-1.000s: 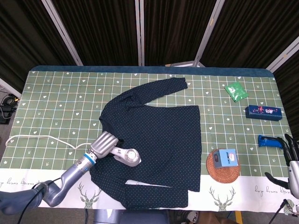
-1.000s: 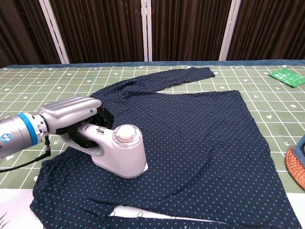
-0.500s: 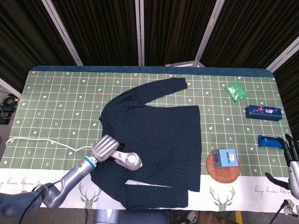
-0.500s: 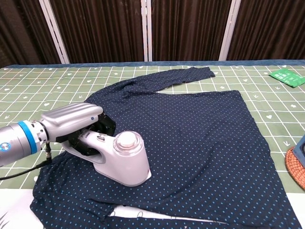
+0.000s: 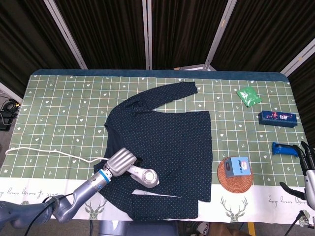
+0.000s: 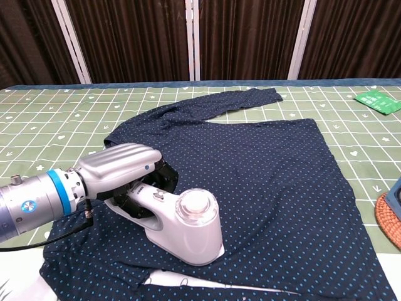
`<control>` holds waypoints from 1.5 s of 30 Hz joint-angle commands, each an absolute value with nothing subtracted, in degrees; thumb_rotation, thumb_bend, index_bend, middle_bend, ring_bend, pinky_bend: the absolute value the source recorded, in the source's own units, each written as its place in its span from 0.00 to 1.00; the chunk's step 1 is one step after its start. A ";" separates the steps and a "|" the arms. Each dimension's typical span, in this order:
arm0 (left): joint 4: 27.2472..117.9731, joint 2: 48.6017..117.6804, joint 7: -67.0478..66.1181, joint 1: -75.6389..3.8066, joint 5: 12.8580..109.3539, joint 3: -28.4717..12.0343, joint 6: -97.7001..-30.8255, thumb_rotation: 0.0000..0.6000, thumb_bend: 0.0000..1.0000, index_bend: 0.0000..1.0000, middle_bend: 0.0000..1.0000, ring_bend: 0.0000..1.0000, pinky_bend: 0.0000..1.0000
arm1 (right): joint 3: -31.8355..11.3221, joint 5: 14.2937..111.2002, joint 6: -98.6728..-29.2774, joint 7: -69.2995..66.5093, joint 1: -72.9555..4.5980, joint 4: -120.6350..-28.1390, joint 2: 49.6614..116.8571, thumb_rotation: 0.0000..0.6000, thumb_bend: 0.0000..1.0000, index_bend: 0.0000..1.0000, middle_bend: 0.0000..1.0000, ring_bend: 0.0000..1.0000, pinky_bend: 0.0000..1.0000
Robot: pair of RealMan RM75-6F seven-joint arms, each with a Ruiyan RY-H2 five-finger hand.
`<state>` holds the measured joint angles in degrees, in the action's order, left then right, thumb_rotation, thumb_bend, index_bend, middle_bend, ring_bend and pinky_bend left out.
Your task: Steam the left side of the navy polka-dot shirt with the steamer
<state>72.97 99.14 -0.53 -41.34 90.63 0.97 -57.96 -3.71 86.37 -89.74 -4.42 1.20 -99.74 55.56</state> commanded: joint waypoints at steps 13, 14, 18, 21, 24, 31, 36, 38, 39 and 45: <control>72.50 94.67 2.69 -40.15 87.38 -3.88 -61.94 1.00 0.61 0.89 0.81 0.76 1.00 | -3.56 86.54 -89.33 -3.91 1.00 -99.78 55.74 1.00 0.00 0.00 0.00 0.00 0.00; 72.34 94.04 3.12 -39.94 86.86 -4.14 -61.95 1.00 0.61 0.89 0.81 0.76 1.00 | -3.54 86.61 -89.33 -3.81 0.98 -99.82 55.76 1.00 0.00 0.00 0.00 0.00 0.00; 70.54 91.73 4.54 -38.53 84.15 -5.08 -62.12 1.00 0.61 0.89 0.81 0.76 1.00 | -3.44 86.86 -89.43 -3.41 1.00 -100.00 55.82 1.00 0.00 0.00 0.00 0.00 0.00; 68.62 90.21 5.86 -37.37 82.49 -5.20 -61.83 1.00 0.61 0.89 0.81 0.76 1.00 | -3.31 87.19 -89.52 -3.00 1.02 -100.18 55.89 1.00 0.00 0.00 0.00 0.00 0.00; 66.05 89.14 7.80 -35.90 80.92 -5.05 -61.58 1.00 0.61 0.89 0.81 0.76 1.00 | -3.21 87.41 -89.56 -2.67 1.02 -100.36 55.95 1.00 0.00 0.00 0.00 0.00 0.00; 61.28 89.16 11.31 -34.04 79.14 -4.87 -60.77 1.00 0.59 0.89 0.81 0.76 1.00 | -3.07 87.69 -89.51 -2.00 0.95 -100.62 56.07 1.00 0.00 0.00 0.00 0.00 0.00; 59.57 89.21 12.37 -33.68 78.58 -4.81 -59.74 1.00 0.44 0.80 0.76 0.72 0.91 | -2.88 88.21 -89.53 -1.40 0.90 -100.94 56.17 1.00 0.00 0.00 0.00 0.00 0.00; 59.45 89.09 12.29 -33.64 78.39 -4.76 -59.21 1.00 0.20 0.68 0.67 0.63 0.80 | -2.84 88.35 -89.66 -1.31 0.95 -101.07 56.17 1.00 0.00 0.00 0.00 0.00 0.00; 59.45 89.01 12.06 -33.62 78.23 -4.75 -58.94 1.00 0.08 0.56 0.55 0.53 0.69 | -2.82 88.40 -89.73 -1.30 0.98 -101.12 56.15 1.00 0.00 0.00 0.00 0.00 0.00; 62.05 87.23 9.97 -33.21 76.46 -4.68 -56.62 1.00 0.00 0.13 0.01 0.05 0.25 | -2.62 88.97 -90.35 -1.73 1.29 -101.26 55.87 1.00 0.00 0.00 0.00 0.00 0.00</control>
